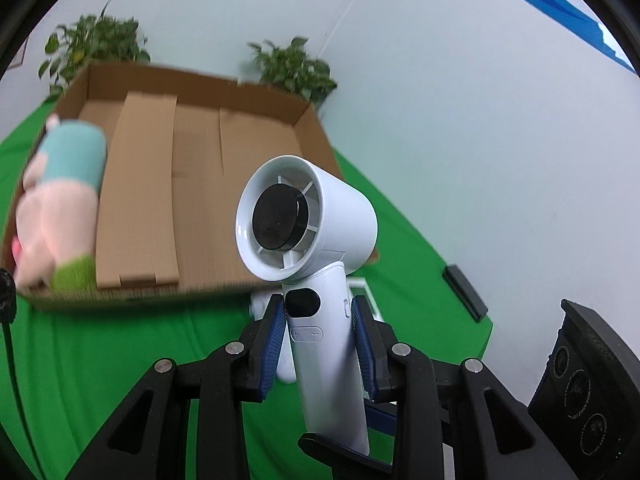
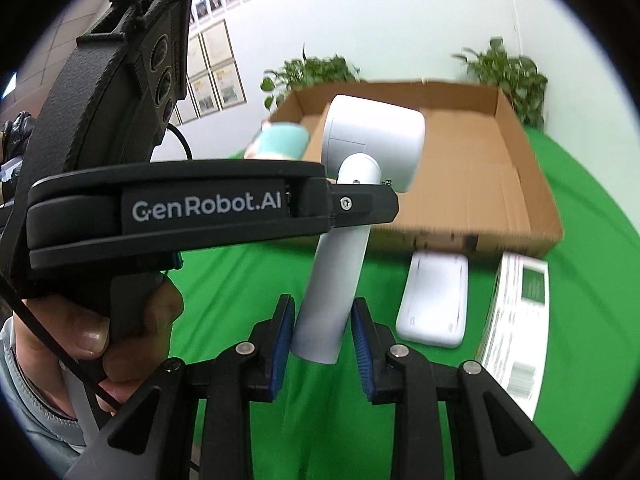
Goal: Organize objects
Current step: 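Grasp the white hair dryer handle with the left tool and lift it, then lower the hair dryer into the open box beside the long box, release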
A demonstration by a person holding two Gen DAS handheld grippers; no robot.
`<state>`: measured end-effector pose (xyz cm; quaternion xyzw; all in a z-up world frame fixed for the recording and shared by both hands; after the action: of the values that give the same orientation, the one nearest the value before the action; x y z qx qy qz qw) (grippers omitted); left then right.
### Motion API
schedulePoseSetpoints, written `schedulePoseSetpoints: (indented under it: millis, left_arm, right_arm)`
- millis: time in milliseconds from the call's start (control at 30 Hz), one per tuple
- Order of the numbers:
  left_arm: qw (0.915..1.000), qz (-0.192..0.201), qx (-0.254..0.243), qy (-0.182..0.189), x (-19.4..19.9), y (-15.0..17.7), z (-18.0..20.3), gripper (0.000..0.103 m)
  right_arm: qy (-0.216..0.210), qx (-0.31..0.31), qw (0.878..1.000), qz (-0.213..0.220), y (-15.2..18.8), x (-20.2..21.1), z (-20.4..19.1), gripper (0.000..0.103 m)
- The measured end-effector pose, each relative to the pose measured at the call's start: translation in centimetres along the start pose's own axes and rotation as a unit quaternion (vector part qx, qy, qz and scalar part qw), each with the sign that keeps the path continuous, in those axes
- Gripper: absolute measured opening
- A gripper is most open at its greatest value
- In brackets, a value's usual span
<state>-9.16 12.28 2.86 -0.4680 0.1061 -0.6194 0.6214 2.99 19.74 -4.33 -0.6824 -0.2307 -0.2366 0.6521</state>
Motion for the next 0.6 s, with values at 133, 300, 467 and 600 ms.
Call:
schedulePoseSetpoints:
  millis: [133,300,467,600]
  left_arm:
    - [0.9998,0.018,-0.011,-0.005,-0.9,-2.0,1.5,0.029]
    - [0.9994,0.029,-0.015,-0.005,-0.8,-5.9,1.6,0.03]
    - [0.9989,0.032,-0.032,-0.013,-0.6,-10.0,2.6,0.029]
    - [0.999,0.035,-0.025,-0.013,-1.2,-13.0,1.9,0.029]
  right_arm:
    - [-0.001,0.008,1.0,0.025,-1.4,-0.4,0.7,0.027]
    - [-0.004,0.014,0.999,0.041,-3.4,-1.3,1.7,0.027]
    - [-0.01,0.015,0.999,0.051,-7.1,-2.5,3.7,0.027]
    - [-0.013,0.015,0.998,0.052,-9.1,-2.6,3.8,0.027]
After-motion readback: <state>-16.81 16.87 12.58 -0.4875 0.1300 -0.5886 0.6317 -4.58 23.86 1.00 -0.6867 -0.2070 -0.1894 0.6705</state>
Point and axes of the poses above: each gripper's, at about its wrist camera, not at the fingertips, and x roughly against the way its jaws point, z to its right, y to its underside, the point moved 8 cm from there along -x, roughly the way its jaws point, and after that the axes turned 11 degrees about y, right-handed, at the moved point
